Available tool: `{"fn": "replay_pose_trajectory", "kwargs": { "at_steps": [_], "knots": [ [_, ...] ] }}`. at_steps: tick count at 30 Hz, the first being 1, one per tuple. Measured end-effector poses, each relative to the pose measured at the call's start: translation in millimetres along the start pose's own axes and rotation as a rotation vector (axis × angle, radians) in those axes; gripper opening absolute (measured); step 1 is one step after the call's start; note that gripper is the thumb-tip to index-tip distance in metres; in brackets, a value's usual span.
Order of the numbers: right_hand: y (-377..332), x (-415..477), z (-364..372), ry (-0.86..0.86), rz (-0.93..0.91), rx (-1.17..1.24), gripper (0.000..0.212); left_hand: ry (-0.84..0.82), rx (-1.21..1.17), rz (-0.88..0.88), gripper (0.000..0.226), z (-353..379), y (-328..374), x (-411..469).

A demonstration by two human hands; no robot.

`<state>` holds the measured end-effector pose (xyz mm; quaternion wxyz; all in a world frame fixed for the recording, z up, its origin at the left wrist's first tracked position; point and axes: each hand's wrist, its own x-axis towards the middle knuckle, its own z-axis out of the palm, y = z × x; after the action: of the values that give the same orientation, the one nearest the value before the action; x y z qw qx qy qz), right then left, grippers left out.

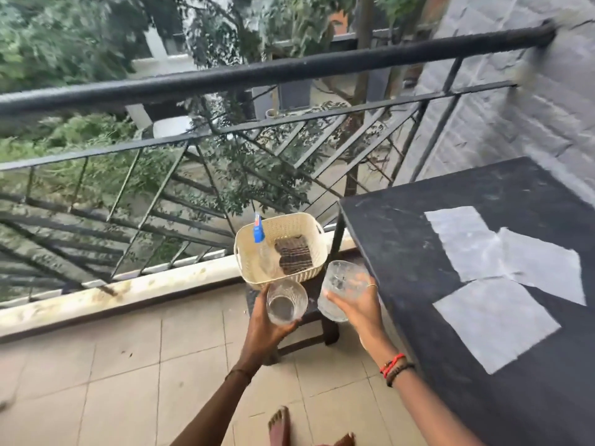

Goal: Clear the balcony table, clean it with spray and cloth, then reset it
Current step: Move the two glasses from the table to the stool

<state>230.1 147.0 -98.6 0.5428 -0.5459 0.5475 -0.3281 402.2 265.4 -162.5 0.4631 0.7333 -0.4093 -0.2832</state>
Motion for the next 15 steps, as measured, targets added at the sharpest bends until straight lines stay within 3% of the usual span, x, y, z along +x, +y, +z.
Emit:
{"fn": "replay_pose_trajectory", "kwargs": {
  "at_steps": [6,15],
  "knots": [
    [43.8,5.2,49.5,-0.008,-0.025,-0.078,0.062,0.029,-0.008,-0.125,0.092,-15.7,-75.9,-7.6],
    [113.0,30.4,97.6,-0.051,-0.023,-0.171,0.082,0.068,-0.038,-0.23,0.095,-17.7,-164.1,16.4]
  ]
}}
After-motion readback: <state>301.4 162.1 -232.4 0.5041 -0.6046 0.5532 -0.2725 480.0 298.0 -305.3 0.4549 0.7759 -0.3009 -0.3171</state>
